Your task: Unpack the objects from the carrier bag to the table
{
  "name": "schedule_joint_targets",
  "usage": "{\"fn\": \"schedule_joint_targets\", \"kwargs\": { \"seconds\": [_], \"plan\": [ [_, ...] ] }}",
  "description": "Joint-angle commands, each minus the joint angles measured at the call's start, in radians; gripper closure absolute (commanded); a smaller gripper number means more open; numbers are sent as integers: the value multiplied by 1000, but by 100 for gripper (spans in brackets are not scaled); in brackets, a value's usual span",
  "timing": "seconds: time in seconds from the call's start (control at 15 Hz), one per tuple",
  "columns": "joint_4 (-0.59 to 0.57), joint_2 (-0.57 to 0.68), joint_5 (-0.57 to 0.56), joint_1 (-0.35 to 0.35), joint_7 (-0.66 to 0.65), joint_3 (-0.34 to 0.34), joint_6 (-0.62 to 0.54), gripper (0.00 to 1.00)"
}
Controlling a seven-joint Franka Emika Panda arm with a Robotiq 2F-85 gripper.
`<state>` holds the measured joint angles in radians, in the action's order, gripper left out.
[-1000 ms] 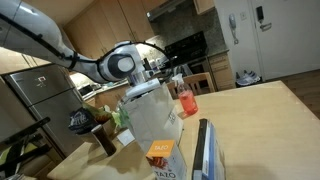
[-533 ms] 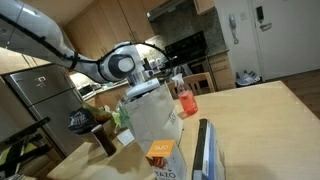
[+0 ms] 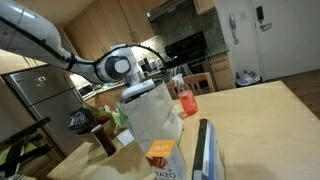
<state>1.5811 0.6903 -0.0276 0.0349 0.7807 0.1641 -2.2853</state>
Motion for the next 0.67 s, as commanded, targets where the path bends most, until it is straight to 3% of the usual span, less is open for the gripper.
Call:
{"fn": "schedule_joint_targets", "kwargs": {
  "seconds": [0.0,0.6],
  "plan": [
    [26,-47,-26,6,-8,6,26,0],
    [43,-97,-74,17,-29,-12,41,0]
  ]
}}
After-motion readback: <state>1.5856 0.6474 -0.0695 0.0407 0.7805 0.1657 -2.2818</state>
